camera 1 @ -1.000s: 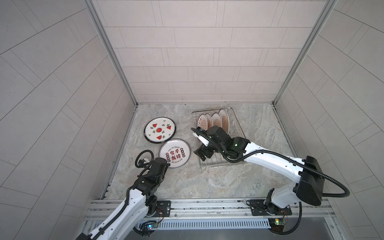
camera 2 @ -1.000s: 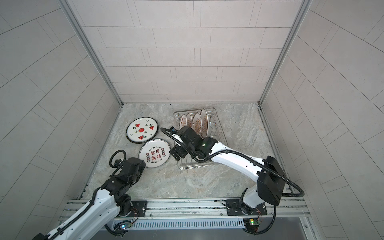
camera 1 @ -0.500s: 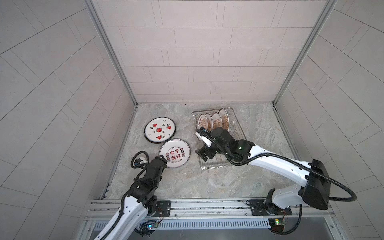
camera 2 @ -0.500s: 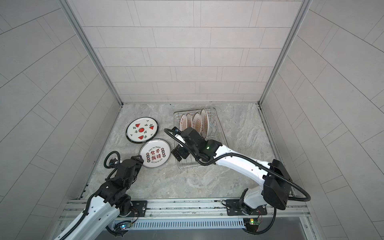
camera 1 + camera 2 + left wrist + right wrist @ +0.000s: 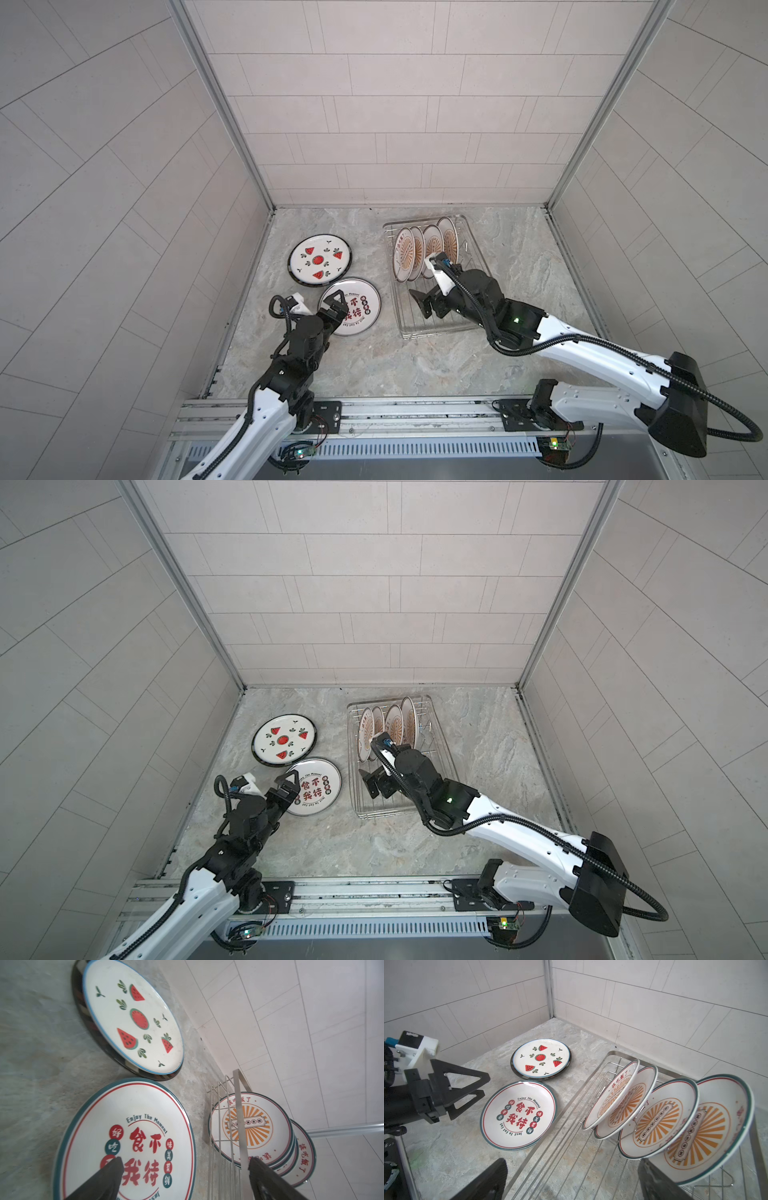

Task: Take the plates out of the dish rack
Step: 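Raise the left gripper off the stack while the right gripper reaches over the rack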

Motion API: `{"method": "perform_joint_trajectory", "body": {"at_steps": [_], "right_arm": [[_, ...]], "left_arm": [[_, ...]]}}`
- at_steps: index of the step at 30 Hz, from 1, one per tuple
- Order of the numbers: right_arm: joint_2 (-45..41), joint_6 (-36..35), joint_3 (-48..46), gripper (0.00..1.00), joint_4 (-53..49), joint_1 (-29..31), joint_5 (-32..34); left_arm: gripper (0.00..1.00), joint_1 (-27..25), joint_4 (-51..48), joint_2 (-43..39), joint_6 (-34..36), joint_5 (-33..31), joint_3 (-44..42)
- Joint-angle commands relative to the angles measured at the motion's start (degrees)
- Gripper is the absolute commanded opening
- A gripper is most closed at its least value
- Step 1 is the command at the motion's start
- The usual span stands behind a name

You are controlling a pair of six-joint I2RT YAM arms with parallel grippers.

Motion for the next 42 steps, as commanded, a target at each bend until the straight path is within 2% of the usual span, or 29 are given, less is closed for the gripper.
{"method": "perform_joint_trajectory", "body": {"at_steps": [1,7,11,20,24,28,37,42], "right_arm": [[-0.9,2.5,-0.3,0.99,1.8,-1.7,3.5],[1.2,6.4,2.2,1.0,-2.4,-6.3,5.3],[1.8,8.8,3.7,1.0,-4.5,-9.7,5.6],[2.9,9.4,6.5,0.99,-7.8,-16.0,5.2],[4.1,8.9,7.3,0.94,-7.4,-17.5,9.2],[7.6,9.3,11.5,0.87,-11.1,-17.8,14.3],[17.1,9.3,21.0,0.68,-18.7,-17.9,19.0],[20.9,8.8,24.0,0.63,-19.8,-17.9,19.7]], "left_arm": [[1.0,-0.3,15.2,2.6,8.8,6.5,-1.5],[1.0,-2.4,31.3,10.2,10.8,18.4,-3.8],[1.0,-4.1,31.3,13.4,14.6,22.0,-1.3],[1.0,-6.7,33.8,18.7,21.5,24.9,1.0],[1.0,-7.4,35.1,20.6,23.9,25.1,1.3],[1.0,-8.9,35.3,22.3,24.7,24.5,2.2],[1.0,-10.2,34.8,24.9,25.2,23.7,3.7],[1.0,-10.5,34.7,25.9,25.7,23.0,4.1]]}}
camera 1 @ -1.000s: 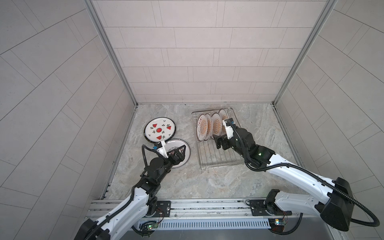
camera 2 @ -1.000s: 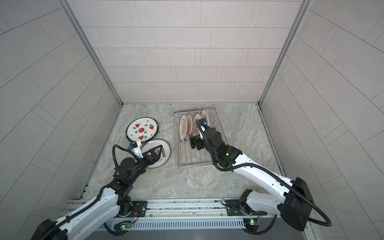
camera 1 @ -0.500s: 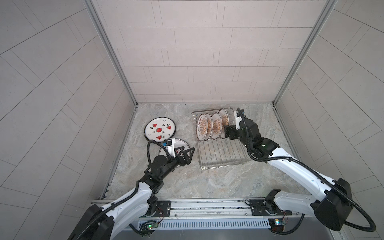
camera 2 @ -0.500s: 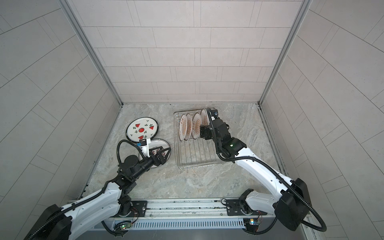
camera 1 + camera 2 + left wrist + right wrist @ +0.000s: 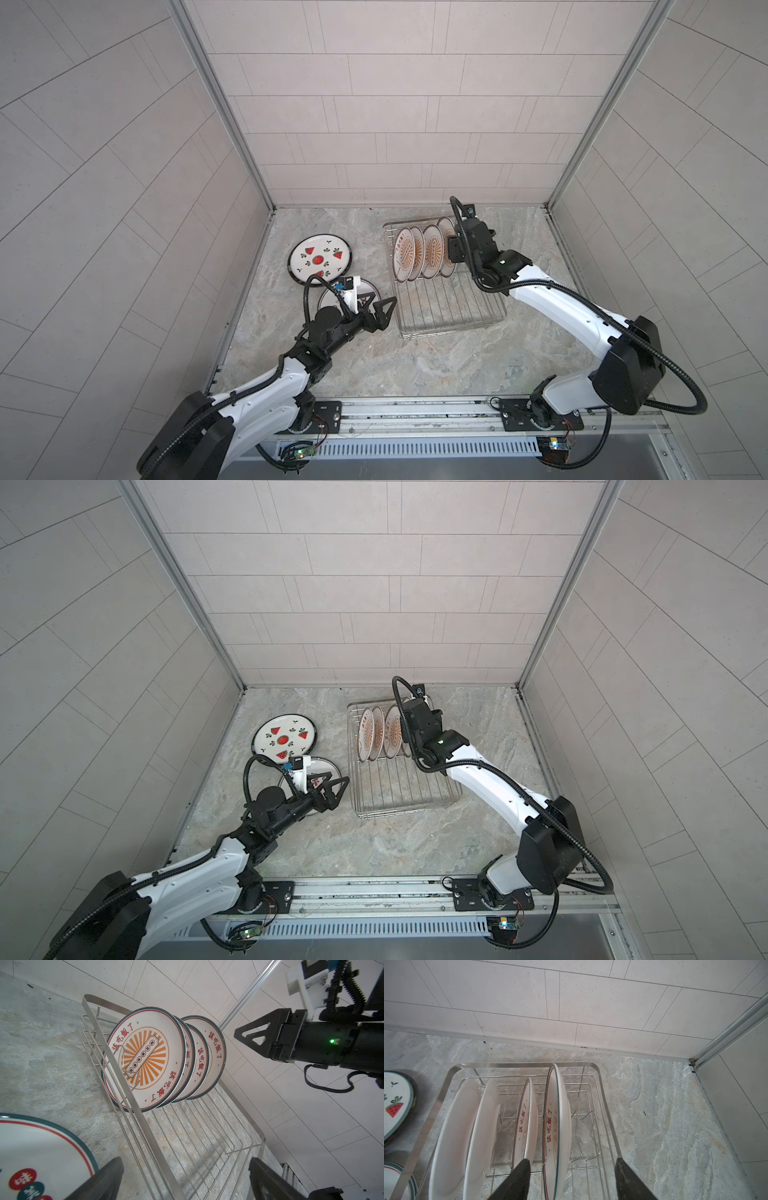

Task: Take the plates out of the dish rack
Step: 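Raise the left gripper off the stack while the right gripper reaches over the rack, then lower the right gripper onto the rim of the farthest sunburst plate and close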

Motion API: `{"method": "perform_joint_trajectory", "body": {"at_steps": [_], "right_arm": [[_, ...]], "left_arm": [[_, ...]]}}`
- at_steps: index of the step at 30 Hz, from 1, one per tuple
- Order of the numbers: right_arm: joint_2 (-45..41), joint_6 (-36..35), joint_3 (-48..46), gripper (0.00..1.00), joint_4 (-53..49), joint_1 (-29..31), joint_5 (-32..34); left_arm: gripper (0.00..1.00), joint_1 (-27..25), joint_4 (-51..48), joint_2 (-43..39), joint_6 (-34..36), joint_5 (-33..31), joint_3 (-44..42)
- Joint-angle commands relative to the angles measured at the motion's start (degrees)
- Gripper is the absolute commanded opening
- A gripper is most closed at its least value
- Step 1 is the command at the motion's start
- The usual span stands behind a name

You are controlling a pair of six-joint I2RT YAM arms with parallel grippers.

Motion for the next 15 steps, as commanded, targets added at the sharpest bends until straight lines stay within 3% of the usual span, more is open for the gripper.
{"method": "perform_joint_trajectory", "body": {"at_steps": [1,15], "right_arm": [[1.5,-0.3,2.1,0.61,-2.9,-0.1,2.2],[11.2,-0.8,10.4,0.39,-6.9,-0.4,6.0]], "left_arm": [[1.0,-0.4,1.2,0.2,1.6,-0.9,1.5],[1.0,-0.5,0.9,-0.9,1.3,-2.2,0.9]]}}
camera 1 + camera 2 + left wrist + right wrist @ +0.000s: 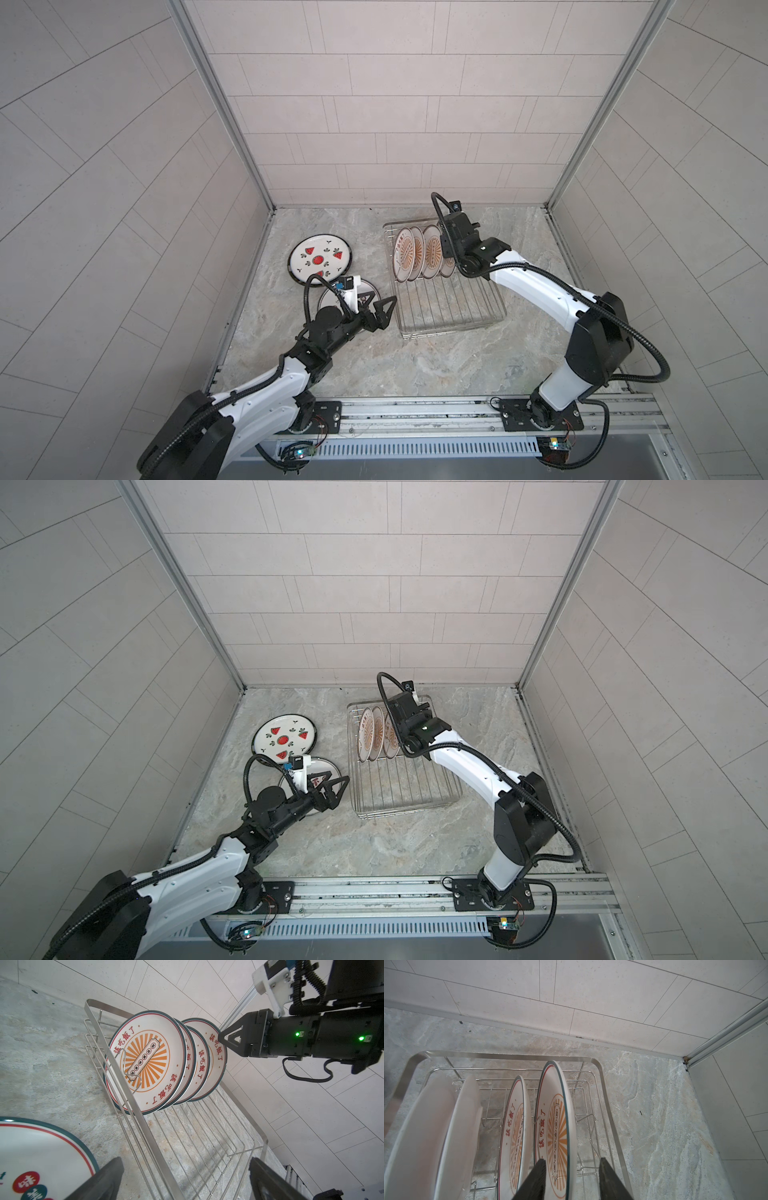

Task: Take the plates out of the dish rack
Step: 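Lower the right gripper onto the rim of the farthest sunburst plate and close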

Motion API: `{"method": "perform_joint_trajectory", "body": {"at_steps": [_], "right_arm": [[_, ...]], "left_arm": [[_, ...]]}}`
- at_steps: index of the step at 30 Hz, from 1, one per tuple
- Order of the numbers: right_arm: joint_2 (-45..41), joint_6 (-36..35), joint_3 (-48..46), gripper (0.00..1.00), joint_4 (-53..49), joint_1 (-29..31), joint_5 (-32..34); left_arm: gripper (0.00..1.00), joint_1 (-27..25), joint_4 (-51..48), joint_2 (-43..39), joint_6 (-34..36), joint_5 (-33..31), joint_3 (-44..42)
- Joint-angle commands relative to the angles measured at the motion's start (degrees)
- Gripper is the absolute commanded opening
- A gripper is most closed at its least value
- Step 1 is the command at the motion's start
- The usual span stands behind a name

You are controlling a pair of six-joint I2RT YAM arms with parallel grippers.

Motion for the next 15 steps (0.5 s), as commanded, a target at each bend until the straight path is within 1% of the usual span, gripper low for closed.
{"method": "perform_joint_trajectory", "body": {"at_steps": [1,3,6,7,9,15], "right_arm": [[1.3,0.3,1.9,0.39,-2.2,-0.1,3.3],[2.3,0.3,2.4,0.38,-2.0,-0.1,3.8],[4.0,0.3,3.3,0.37,-2.2,-0.1,5.1],[4.7,0.3,3.7,0.37,-2.5,-0.1,5.5],[5.7,0.3,4.3,0.35,-2.7,-0.1,5.9],[8.1,-0.2,5.8,0.34,-2.7,-0.1,4.8]], "left_arm": [[1.0,-0.2,0.8,-0.9,0.8,-0.8,0.9],[1.0,-0.2,0.6,-0.8,0.8,-1.3,0.9],[1.0,-0.2,-0.6,-1.0,0.1,-5.8,0.4],[1.0,-0.2,-0.5,-1.1,0.3,-6.2,0.4],[1.0,-0.2,-0.7,-1.5,0.4,-5.5,0.5],[1.0,-0.2,-1.6,-2.4,0.3,-5.7,0.4]]}}
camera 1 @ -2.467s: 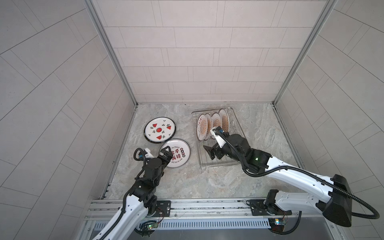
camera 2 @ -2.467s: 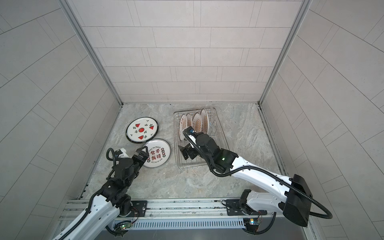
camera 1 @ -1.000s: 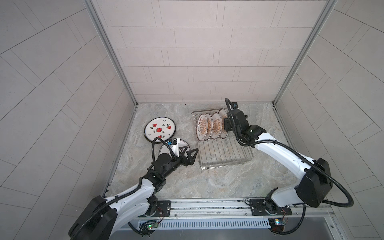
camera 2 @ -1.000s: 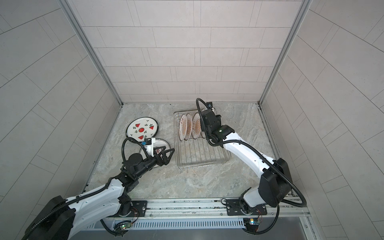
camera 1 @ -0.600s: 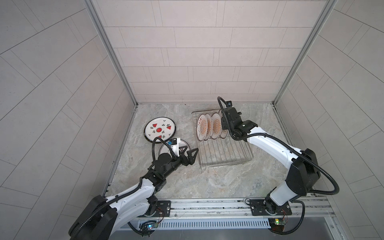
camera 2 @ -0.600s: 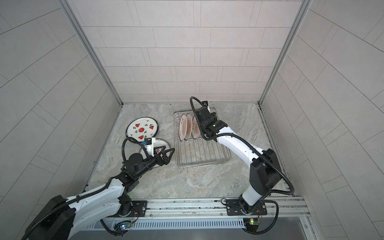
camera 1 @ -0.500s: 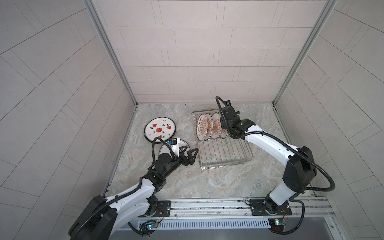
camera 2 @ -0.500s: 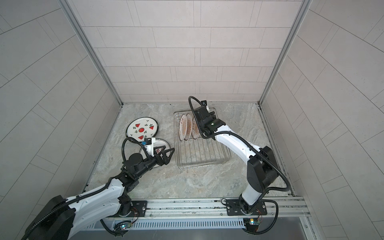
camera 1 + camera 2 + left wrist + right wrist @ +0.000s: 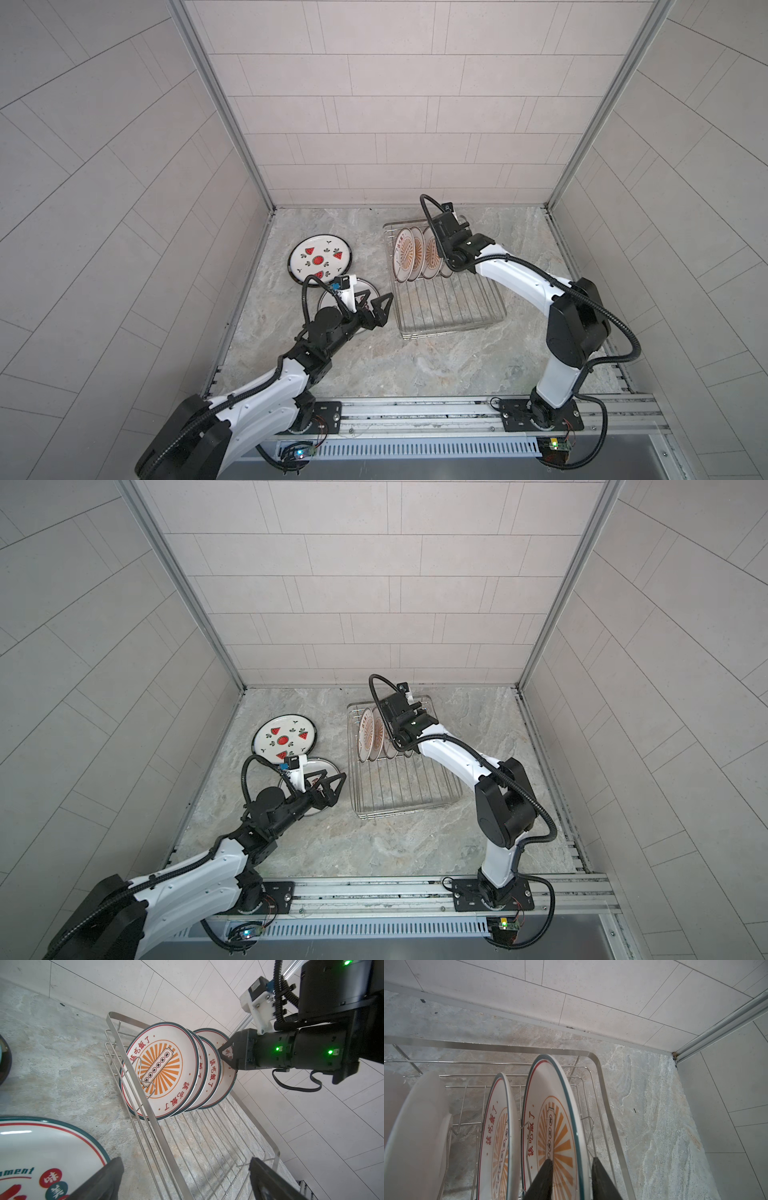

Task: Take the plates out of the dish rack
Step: 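Lower the right gripper onto the rim of the farthest sunburst plate and close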

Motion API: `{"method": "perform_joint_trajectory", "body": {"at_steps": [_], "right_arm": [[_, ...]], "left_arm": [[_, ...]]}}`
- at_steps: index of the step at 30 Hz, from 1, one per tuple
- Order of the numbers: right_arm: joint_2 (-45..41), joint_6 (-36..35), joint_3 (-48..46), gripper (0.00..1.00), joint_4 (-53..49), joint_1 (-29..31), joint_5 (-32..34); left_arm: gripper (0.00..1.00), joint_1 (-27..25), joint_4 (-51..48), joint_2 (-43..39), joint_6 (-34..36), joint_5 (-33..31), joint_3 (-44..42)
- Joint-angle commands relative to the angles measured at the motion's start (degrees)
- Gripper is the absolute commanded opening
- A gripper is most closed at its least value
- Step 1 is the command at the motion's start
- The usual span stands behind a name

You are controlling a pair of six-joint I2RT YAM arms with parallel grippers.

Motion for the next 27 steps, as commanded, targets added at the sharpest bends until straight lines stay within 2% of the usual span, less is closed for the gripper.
{"method": "perform_joint_trajectory", "body": {"at_steps": [1,13,16,21,27], "right_arm": [[1.4,0.2,2.5,0.31,-1.9,-0.1,1.0],[3.3,0.9,3.6,0.26,-2.6,-0.1,2.5],[3.2,0.9,3.7,0.2,-3.0,-0.1,3.2],[3.5,1.0,4.0,0.16,-3.1,-0.1,4.3],[3.6,0.8,4.0,0.15,-3.0,-0.1,4.8]], "left_arm": [[1.0,-0.2,0.0,-0.9,0.2,-1.1,0.4],[1.0,-0.3,-0.4,-0.9,-0.6,-2.6,0.1],[1.0,-0.3,-0.3,-0.7,-0.9,-2.2,0.3],[1.0,-0.3,0.3,-0.4,-1.0,-2.4,0.1],[1.0,-0.2,0.7,0.4,-1.4,-2.7,0.3]]}}
